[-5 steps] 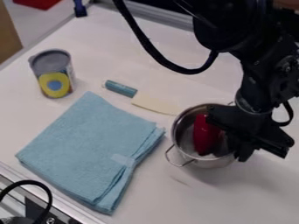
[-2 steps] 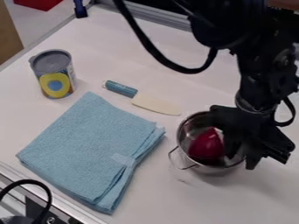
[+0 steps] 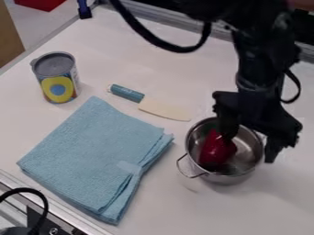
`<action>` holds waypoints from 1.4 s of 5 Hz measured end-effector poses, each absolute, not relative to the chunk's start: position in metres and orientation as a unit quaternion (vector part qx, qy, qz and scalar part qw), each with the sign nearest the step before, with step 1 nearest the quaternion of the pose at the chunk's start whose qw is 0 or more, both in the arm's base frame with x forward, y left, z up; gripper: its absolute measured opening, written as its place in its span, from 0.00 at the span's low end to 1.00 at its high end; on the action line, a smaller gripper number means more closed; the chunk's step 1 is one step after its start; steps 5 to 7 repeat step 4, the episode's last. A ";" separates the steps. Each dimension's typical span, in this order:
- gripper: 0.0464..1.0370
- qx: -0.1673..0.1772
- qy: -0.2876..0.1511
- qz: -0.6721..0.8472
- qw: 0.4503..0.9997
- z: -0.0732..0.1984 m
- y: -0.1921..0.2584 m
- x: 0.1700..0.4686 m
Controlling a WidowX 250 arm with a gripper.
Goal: Move the silver pot to the right side
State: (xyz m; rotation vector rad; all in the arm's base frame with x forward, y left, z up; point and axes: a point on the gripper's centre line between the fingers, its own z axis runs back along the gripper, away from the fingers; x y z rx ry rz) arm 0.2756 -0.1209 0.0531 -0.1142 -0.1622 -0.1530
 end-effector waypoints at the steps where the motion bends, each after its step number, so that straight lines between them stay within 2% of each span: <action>1: 0.96 -0.051 -0.103 -0.058 0.992 0.069 -0.104 0.299; 2: 0.96 -0.026 -0.111 -0.021 0.993 0.075 -0.084 0.324; 4: 0.96 0.036 -0.093 -0.001 0.995 0.055 -0.055 0.368; 7: 0.96 0.036 -0.093 -0.001 0.995 0.055 -0.055 0.368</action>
